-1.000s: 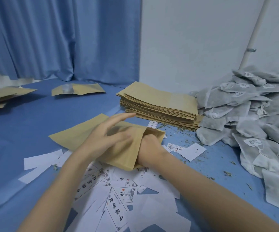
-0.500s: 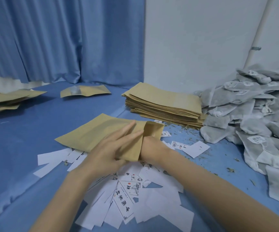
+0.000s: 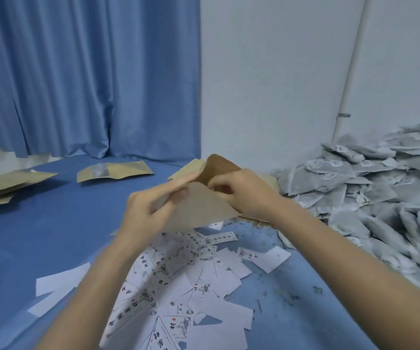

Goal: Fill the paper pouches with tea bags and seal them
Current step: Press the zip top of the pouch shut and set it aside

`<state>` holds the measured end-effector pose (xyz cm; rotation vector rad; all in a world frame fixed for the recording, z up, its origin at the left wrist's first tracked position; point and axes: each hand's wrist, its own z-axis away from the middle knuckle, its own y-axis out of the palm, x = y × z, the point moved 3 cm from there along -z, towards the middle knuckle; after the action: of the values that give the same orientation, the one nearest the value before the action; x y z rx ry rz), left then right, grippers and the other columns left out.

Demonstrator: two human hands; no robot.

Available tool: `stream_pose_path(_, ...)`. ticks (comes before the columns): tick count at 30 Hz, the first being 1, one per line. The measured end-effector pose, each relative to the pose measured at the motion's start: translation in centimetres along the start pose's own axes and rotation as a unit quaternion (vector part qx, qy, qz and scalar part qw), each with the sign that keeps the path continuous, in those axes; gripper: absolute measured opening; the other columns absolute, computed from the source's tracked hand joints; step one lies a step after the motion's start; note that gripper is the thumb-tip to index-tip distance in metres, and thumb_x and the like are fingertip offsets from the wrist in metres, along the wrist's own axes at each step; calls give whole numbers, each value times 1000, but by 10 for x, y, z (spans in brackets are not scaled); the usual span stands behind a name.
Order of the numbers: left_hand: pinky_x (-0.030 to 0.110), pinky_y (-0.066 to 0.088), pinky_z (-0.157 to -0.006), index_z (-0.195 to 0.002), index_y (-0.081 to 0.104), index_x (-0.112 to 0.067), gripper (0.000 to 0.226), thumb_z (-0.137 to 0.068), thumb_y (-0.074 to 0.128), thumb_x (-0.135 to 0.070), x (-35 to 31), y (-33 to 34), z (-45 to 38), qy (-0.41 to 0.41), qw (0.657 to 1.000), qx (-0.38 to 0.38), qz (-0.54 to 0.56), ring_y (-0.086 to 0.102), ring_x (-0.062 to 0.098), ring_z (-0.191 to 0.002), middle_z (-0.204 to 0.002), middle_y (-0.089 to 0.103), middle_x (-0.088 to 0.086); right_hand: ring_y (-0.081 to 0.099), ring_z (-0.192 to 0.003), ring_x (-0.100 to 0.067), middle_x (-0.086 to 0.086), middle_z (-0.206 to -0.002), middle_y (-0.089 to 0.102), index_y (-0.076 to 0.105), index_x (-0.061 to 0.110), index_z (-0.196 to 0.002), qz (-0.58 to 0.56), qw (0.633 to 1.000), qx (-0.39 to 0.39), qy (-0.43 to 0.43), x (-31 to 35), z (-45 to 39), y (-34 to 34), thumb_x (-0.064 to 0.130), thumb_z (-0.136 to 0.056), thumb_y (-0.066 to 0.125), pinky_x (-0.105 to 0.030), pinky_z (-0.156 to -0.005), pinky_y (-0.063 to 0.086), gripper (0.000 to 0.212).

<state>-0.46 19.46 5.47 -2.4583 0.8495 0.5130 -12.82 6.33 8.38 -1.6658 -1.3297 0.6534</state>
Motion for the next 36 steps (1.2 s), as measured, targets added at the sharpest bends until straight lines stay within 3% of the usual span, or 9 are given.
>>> stream_pose_path(4,8,40,-90,-104,66,-39,23,-90,59,-23,-22,-7,-43,-14,986,-79,146,58,-7,-107,-110,65,-29,59,-58,-2,4,-63,67,74,24,-79,-133,982,-130,3,-5,9,-86,50,-92,45,-13,-61,43,41)
stream_pose_path(7,8,44,-81,-105,65,-32,20,-88,55,-27,-41,-5,-72,-11,968,-127,217,60,-9,-95,-99,68,-26,54,-63,3,14,-67,64,68,34,-73,-85,986,-144,-17,-6,19,-135,69,-77,49,-8,-60,34,40)
stream_pose_path(9,9,45,-80,-106,65,-31,19,-93,54,-23,-51,2,-85,-14,962,-133,238,62,-7,-94,-99,69,-24,52,-63,-7,8,-64,62,66,24,-70,-29,990,-135,-19,-11,23,-157,73,-68,53,-14,-58,33,51)
stream_pose_path(12,11,48,-76,-104,66,-29,20,-96,53,-18,-66,17,-97,-30,955,-135,264,63,-4,-90,-96,71,-20,28,-54,-13,0,-49,33,49,4,-58,14,989,-144,-9,-22,28,-185,69,-65,54,-24,-51,22,65)
stream_pose_path(16,20,53,-73,-91,67,-25,13,-95,54,-24,-77,44,-108,-104,939,-122,303,65,3,-78,-83,72,-13,38,-57,-9,1,-54,46,55,14,-59,53,981,-186,6,-30,42,-216,61,-65,65,-18,-54,28,48)
stream_pose_path(20,22,54,-69,-88,65,-23,12,-94,55,-24,-83,72,-109,-154,914,-108,360,66,6,-76,-81,72,-8,52,-85,1,16,-88,59,61,28,-68,-9,971,-230,69,-49,58,-229,71,-48,66,-9,-72,36,47)
stream_pose_path(24,20,55,-69,-93,67,-22,12,-94,55,-24,-78,97,-98,-198,892,-92,396,68,6,-79,-86,73,-7,54,-66,-2,14,-67,57,65,21,-73,-183,960,-147,156,-83,77,-220,60,-45,79,-21,-66,44,50)
stream_pose_path(30,19,54,-60,-88,66,-18,12,-93,57,-23,-64,116,-87,-238,899,-86,357,68,6,-71,-78,72,-7,52,-56,6,17,-57,60,69,24,-63,-153,951,-182,196,-116,104,-211,36,-55,86,-7,-51,39,23)
stream_pose_path(36,24,52,-64,-83,67,-11,16,-93,59,-20,-56,138,-76,-264,917,-111,278,65,10,-69,-74,71,-3,50,-63,5,9,-68,53,62,37,-102,-59,963,-183,186,-130,122,-194,37,-60,84,-5,-59,36,47)
